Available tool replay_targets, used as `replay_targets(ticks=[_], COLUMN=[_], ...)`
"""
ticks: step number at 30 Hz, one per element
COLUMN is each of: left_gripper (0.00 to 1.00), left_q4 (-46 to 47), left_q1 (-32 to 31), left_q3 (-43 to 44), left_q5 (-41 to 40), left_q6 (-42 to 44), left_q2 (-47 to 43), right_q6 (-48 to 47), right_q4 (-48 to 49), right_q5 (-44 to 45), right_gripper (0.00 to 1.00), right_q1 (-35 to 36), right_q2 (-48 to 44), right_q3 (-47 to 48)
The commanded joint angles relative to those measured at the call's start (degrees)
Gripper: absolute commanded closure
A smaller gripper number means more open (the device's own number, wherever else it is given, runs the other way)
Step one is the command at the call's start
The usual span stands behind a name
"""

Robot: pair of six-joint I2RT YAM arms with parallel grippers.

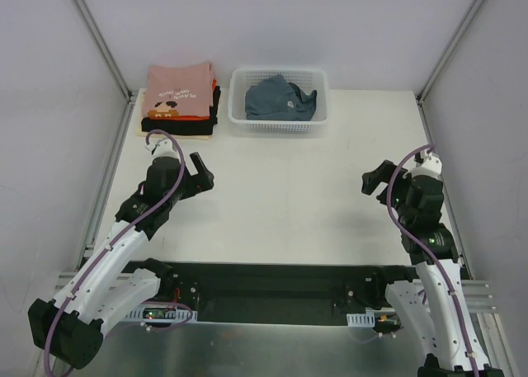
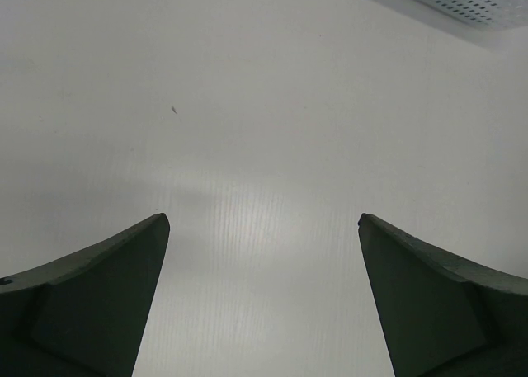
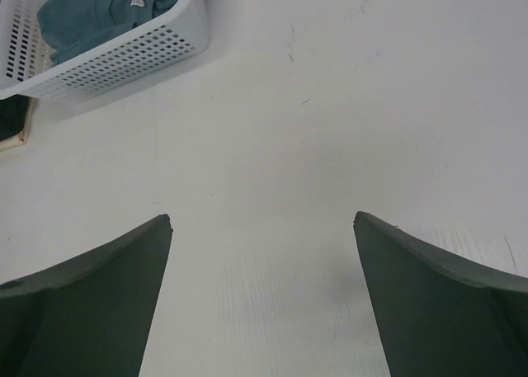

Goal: Fold and stack the t-shirts
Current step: Grab the tshirt from the pile

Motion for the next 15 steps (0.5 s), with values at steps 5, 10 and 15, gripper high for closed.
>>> replay_targets(ticks=[5, 10, 15], left_gripper=[0.01, 0.01, 0.01], left_q4=[2.51, 2.6, 3.91], left_q1=[0.4, 0.4, 0.4], left_q3=[1.46, 0.41, -1.44], left_q5=[-3.19, -2.48, -1.96], left_q6=[2.98, 3.16, 3.07], left_q2=[-1.36, -1.72, -1.28], right_q6=[-6.49, -7.11, -9.55], right_q4=[2.55, 6.5, 6.6], right_q5=[-3.0, -2.92, 2.52], right_gripper=[0.04, 0.04, 0.04], right_q1=[2.08, 5.24, 11.13], right_q2=[5.48, 12.34, 24.99], right_q3=[9.91, 14.31, 25.02])
